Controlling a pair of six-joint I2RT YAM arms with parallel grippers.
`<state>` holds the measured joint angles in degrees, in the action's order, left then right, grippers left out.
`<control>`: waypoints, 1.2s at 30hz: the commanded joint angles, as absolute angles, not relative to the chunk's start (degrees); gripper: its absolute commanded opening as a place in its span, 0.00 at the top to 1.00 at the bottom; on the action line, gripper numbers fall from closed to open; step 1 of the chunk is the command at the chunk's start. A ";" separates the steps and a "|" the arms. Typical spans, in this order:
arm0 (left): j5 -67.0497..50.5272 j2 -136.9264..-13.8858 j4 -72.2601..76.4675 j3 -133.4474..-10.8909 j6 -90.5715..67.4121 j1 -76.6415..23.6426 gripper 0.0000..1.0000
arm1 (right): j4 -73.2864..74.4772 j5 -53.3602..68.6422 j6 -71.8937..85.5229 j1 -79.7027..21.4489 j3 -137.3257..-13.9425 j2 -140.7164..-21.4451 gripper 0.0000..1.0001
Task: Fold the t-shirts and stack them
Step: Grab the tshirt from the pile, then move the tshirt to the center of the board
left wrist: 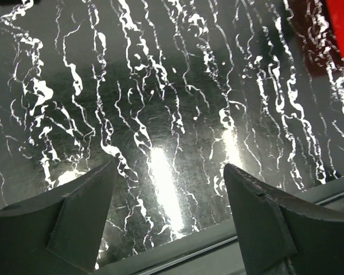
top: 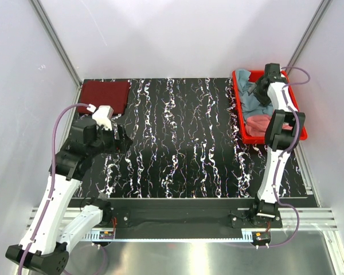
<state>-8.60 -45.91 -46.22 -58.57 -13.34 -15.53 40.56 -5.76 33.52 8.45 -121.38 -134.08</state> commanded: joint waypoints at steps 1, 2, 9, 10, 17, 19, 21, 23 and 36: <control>-6.68 -46.40 -45.88 -60.64 -11.78 -15.73 0.21 | 40.96 -9.75 35.33 8.79 -126.82 -136.14 0.23; -6.59 -46.58 -46.05 -60.73 -11.78 -15.73 0.21 | 40.26 -9.93 35.25 8.79 -126.57 -136.14 0.24; -7.30 -47.20 -46.23 -61.96 -12.13 -15.65 0.25 | 41.73 -5.54 36.56 10.72 -132.86 -139.66 0.97; -7.38 -47.28 -46.49 -62.22 -12.13 -15.73 0.26 | 42.44 -5.62 36.82 10.81 -134.46 -139.57 1.00; -7.82 -47.72 -46.84 -64.94 -14.67 -15.64 0.32 | 44.49 -1.18 33.92 10.81 -157.93 -135.54 1.00; -8.70 -48.34 -47.72 -66.88 -15.47 -15.64 0.33 | 34.84 4.45 35.32 10.72 -153.83 -128.35 1.00; -9.22 -48.60 -48.34 -68.89 -16.26 -15.64 0.35 | 26.30 11.14 41.46 9.94 -148.04 -120.78 1.00; -9.67 -48.69 -49.13 -70.22 -17.66 -15.64 0.37 | 25.14 15.44 45.77 8.01 -148.26 -117.96 1.00; -4.94 -40.44 -57.64 -78.75 -29.69 -15.64 0.33 | 42.53 28.12 44.12 -34.26 -111.97 -94.68 0.46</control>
